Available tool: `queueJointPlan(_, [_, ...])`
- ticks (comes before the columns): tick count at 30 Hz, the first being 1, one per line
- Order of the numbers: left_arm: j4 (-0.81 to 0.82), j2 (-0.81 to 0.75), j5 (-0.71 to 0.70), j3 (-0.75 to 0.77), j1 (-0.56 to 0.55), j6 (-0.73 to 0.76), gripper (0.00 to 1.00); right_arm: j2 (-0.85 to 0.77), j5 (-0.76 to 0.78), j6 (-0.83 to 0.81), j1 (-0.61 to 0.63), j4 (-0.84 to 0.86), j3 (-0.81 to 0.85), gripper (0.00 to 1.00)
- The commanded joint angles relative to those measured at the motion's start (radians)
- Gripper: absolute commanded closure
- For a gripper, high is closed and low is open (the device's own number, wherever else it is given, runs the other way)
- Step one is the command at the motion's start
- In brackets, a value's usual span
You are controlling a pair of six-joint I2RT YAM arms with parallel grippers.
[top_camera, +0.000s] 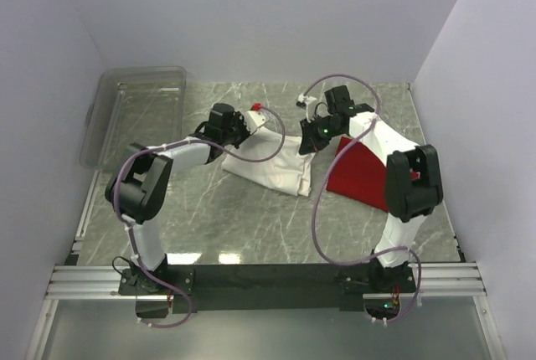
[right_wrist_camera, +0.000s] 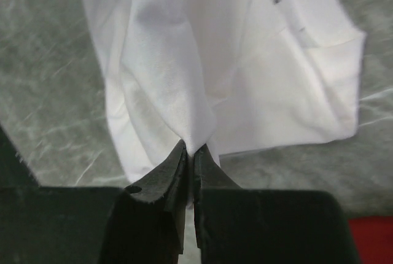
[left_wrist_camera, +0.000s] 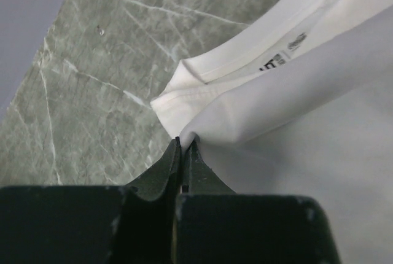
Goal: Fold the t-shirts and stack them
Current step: Fold the tshirt
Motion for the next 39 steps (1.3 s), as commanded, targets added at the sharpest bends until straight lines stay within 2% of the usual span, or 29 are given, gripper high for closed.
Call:
queueJointPlan(1, [0.119,0.058,-0.101,0.085,0.005,-0.05,0.99,0.068,0.098,0.065,-0.013,0.076,0.121,1.0])
queueJointPlan(5, [0.101,0.148,-0.095,0.172,0.01,-0.07,0.99,0.16,0.164,0.099,-0.016,0.08,0.181,1.0])
queueJointPlan(15, [0.095,0.317,-0.093,0.364,0.011,-0.113,0.99,0.184,0.395,0.248,-0.018,0.192,0.166,1.0])
queueJointPlan(16, [0.102,0.325,-0.104,0.373,0.011,-0.133,0.99,0.191,0.418,0.266,-0.018,0.195,0.171,1.0])
queueJointPlan(18, [0.113,0.351,-0.13,0.407,0.011,-0.161,0.89,0.206,0.478,0.294,-0.016,0.208,0.178,1.0])
queueJointPlan(19, [0.112,0.358,-0.147,0.422,0.011,-0.2,0.82,0.212,0.512,0.315,-0.018,0.208,0.188,0.97])
queueJointPlan(20, [0.109,0.366,-0.198,0.439,0.011,-0.225,0.59,0.229,0.538,0.341,-0.018,0.208,0.197,0.88])
queueJointPlan(21, [0.103,0.374,-0.214,0.476,0.011,-0.248,0.57,0.235,0.564,0.342,-0.018,0.209,0.214,0.84])
queueJointPlan(25, [0.064,0.345,-0.274,0.545,0.027,-0.381,0.5,0.232,0.648,0.409,-0.018,0.258,0.206,0.5])
queueJointPlan(26, [0.038,0.332,-0.289,0.556,0.034,-0.405,0.35,0.218,0.664,0.423,-0.018,0.269,0.201,0.4])
queueJointPlan(27, [0.024,0.304,-0.315,0.568,0.04,-0.431,0.31,0.212,0.69,0.424,-0.018,0.29,0.201,0.34])
queueJointPlan(32, [-0.087,0.178,-0.257,0.516,0.091,-0.549,0.26,0.189,0.768,0.42,-0.033,0.327,0.227,0.33])
queueJointPlan(34, [-0.149,0.103,-0.196,0.444,0.102,-0.575,0.26,0.201,0.73,0.395,-0.041,0.292,0.275,0.36])
queueJointPlan(35, [-0.17,0.052,-0.167,0.38,0.111,-0.586,0.25,0.203,0.625,0.353,-0.041,0.251,0.298,0.37])
queueJointPlan(36, [-0.172,0.027,-0.065,0.345,0.114,-0.584,0.26,0.2,0.524,0.298,-0.044,0.222,0.304,0.39])
queueJointPlan(37, [-0.172,0.006,-0.018,0.308,0.117,-0.569,0.27,0.185,0.392,0.236,-0.045,0.196,0.301,0.47])
queueJointPlan(38, [-0.172,-0.025,0.025,0.247,0.117,-0.568,0.3,0.171,0.301,0.14,-0.044,0.176,0.291,0.51])
queueJointPlan(39, [-0.171,-0.03,0.055,0.223,0.116,-0.568,0.31,0.152,0.105,0.101,-0.044,0.163,0.254,0.53])
